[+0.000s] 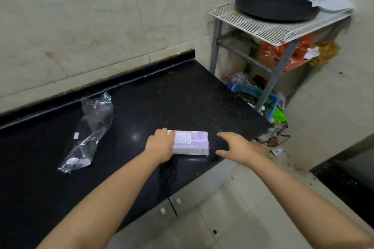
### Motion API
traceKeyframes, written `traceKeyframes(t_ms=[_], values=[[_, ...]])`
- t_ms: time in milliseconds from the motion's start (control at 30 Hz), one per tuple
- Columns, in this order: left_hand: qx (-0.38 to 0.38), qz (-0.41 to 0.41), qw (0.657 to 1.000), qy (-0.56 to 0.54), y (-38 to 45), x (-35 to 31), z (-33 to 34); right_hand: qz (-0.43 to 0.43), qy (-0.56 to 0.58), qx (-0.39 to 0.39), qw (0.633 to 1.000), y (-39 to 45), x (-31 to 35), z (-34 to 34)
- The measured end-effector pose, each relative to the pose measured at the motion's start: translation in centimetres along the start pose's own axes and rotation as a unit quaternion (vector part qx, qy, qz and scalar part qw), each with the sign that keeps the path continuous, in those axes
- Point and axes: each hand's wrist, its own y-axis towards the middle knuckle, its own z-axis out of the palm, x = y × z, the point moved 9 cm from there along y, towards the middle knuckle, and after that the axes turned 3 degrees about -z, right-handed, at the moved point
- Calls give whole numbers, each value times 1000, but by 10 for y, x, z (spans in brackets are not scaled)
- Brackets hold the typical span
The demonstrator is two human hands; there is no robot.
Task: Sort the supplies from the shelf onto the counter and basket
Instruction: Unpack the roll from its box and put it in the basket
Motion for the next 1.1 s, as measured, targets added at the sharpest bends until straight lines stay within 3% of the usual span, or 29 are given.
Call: traceKeyframes(t_ms=[233,400,567,700,900,1100], values=[[-10,18,1000,3,20,7,13,-27,91,29,995,47,13,40],[2,58,998,-37,32,12,16,-6,132,-8,991,49,12,45],[-6,76,988,-132,26,20,15,-55,158,-51,985,36,20,25],[-85,40,975,-201,-1,48,17,-100,187,-57,976,39,49,5],[-244,-81,957,-132,-81,104,8,-133,248,-10,960,53,138,20],[-326,-138,928,-120,-180,182,15,-154,304,53,939,36,239,62]])
